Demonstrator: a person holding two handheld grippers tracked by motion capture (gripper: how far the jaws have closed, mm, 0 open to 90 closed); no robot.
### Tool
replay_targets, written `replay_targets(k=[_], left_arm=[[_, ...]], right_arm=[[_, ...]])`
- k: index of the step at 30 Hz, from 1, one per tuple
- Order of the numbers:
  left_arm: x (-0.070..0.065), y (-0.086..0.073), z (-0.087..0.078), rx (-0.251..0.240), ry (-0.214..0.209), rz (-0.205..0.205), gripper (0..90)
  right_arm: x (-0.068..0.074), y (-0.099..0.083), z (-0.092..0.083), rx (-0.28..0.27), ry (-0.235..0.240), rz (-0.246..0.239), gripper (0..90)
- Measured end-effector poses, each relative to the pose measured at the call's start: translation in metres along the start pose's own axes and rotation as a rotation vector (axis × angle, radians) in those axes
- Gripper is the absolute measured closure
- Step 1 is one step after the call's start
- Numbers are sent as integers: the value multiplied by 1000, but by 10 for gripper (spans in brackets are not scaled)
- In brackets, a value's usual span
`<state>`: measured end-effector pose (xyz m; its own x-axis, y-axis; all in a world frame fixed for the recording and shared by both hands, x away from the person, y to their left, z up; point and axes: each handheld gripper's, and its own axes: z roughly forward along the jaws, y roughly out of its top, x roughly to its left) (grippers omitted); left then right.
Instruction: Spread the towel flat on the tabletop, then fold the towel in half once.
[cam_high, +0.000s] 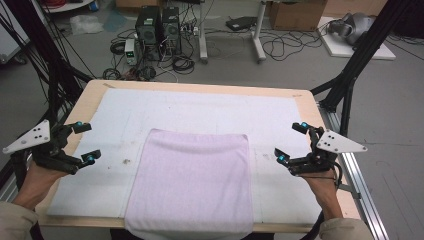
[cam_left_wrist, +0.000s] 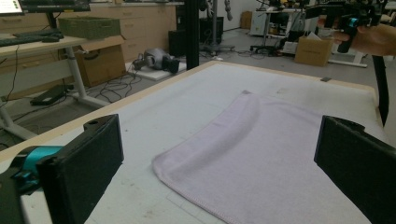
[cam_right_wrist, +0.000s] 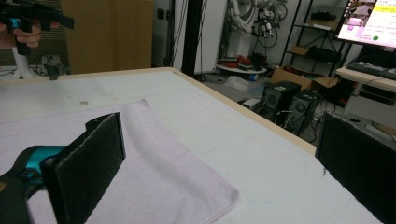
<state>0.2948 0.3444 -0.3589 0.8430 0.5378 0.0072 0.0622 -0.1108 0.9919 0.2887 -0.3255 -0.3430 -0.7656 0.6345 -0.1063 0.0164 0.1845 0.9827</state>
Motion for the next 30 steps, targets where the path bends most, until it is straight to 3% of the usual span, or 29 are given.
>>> replay_targets(k=[12,17,25,30], left_arm=[[4,6,4,20,-6,14,17],[8,14,13,67,-21,30,17],[23,34,43,167,-53,53,17],[38,36,62,251,-44,31,18]], right_arm=[[-1,0,6,28,11,1,6],[-5,2,15,64,23,14,6],[-21,13,48,221,83,12,6],[-31,21,73,341,86,-37,6]])
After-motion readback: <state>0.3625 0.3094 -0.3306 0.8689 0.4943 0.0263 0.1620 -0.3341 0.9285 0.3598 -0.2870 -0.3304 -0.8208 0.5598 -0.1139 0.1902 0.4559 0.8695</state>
